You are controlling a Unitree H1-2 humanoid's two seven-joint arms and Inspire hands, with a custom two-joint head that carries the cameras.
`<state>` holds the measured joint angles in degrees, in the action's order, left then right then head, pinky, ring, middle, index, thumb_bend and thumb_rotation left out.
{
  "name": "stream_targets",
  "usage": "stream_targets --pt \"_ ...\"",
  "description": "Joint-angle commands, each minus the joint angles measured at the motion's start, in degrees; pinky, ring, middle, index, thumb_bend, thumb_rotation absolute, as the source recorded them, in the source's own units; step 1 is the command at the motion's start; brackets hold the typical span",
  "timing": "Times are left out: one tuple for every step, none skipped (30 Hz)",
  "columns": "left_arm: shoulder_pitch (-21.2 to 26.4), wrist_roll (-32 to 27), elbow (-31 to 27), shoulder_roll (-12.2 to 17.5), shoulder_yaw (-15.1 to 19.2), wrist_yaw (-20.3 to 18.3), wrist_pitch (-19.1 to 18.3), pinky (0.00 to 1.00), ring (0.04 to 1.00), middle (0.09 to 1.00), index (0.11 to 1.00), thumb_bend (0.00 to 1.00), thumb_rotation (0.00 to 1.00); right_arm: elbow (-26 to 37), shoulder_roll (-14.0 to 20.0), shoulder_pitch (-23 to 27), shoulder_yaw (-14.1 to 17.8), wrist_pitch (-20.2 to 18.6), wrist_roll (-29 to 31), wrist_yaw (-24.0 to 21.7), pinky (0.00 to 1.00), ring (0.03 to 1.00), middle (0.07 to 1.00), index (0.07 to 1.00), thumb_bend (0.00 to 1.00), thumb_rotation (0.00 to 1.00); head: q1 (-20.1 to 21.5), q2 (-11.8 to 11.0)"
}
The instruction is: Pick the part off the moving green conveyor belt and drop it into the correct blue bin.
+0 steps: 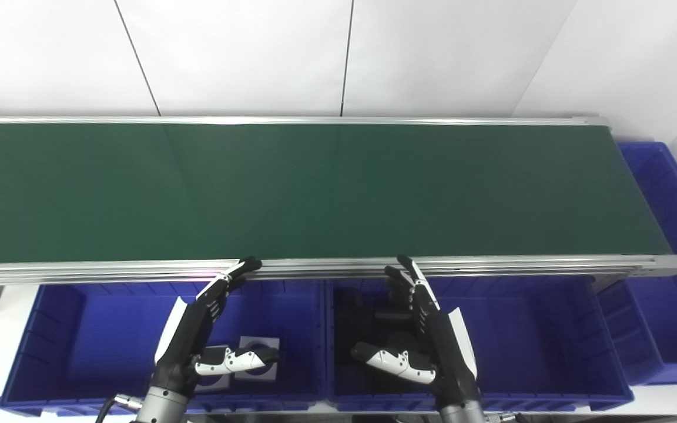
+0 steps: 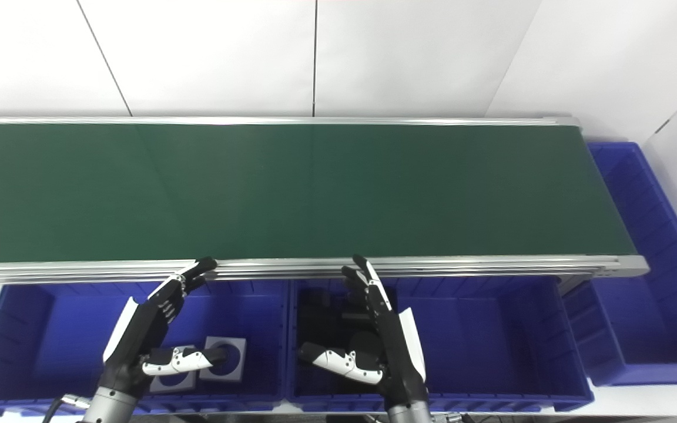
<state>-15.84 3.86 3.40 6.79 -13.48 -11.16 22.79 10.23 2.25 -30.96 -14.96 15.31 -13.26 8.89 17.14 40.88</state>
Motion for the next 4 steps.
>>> stream_targets --pt "0.7 -0.4 -0.2 -0.7 0.4 0.8 3.2 0.89 0.918 0.9 0.824 0.88 0.27 0.7 0.0 -0.3 0.1 1.5 0.1 -1.2 0.84 0.866 0.89 0.949 0.89 0.32 -0.1 -0.3" --pt "0.6 -0.3 0.1 -0.8 0.4 1.0 3.5 0.89 0.918 0.9 0.824 0.88 0.27 0.5 0.0 -0.3 0.3 1.5 0.0 -1.3 0.84 0.865 0.889 0.949 0.89 0.32 -0.3 -0.9" --pt "0.6 -0.4 0.4 -0.9 0.4 1.0 3.8 0.89 0.915 0.898 0.823 0.88 0.27 0.3 -0.1 -0.4 0.4 1.5 -0.2 -1.3 0.83 0.865 0.889 0.949 0.88 0.3 -0.3 -1.0" --pt "0.6 -0.6 0.7 -1.0 0.4 1.0 4.0 0.88 0.917 0.9 0.826 0.87 0.27 0.2 -0.2 -0.4 0.5 1.5 -0.4 -1.3 0.84 0.866 0.889 0.95 0.87 0.3 -0.6 -1.7"
